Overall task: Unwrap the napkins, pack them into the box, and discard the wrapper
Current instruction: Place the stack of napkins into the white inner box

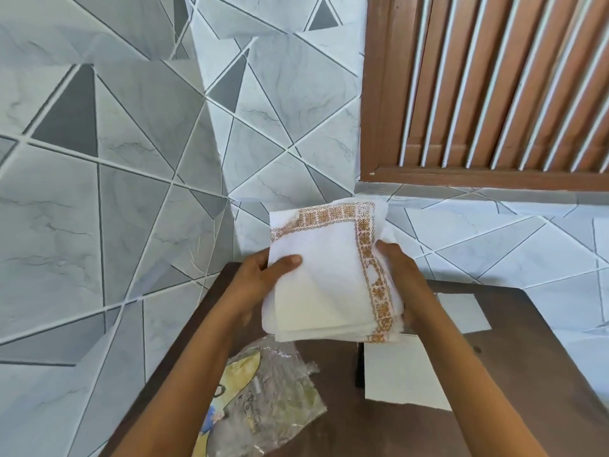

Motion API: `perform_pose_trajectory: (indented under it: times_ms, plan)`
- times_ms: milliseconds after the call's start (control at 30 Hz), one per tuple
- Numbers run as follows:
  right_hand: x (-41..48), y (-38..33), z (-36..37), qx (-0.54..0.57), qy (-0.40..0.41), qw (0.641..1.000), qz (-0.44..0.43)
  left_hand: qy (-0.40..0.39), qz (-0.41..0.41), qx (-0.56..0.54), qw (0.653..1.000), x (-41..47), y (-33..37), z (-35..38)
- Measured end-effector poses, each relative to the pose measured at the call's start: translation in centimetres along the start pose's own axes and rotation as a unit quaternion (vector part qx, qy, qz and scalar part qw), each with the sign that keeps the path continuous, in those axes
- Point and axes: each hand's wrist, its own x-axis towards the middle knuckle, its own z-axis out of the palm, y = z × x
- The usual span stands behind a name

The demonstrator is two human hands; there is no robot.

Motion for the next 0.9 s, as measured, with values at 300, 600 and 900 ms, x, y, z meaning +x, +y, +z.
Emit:
perform_pose_trajectory:
  times_ms: [300,600,900]
  plan:
    - [-1.7,2.0,-7.4,0.016,-0.096,0.995,0.009,-0.032,-0.021,-0.111,0.993,0.9,-0.7,7.1]
    - [-0.2,1.4,-12.3,0.041,0.002,0.993,-0.111,-0.108,0.03,-0.102,0.988,1.9,0.1,12.4]
    - [2.7,2.0,-13.5,0.015,-0.033,0.991,-0.128,-0.095,0.0,-0.015,0.995,4.0,-1.5,13.1]
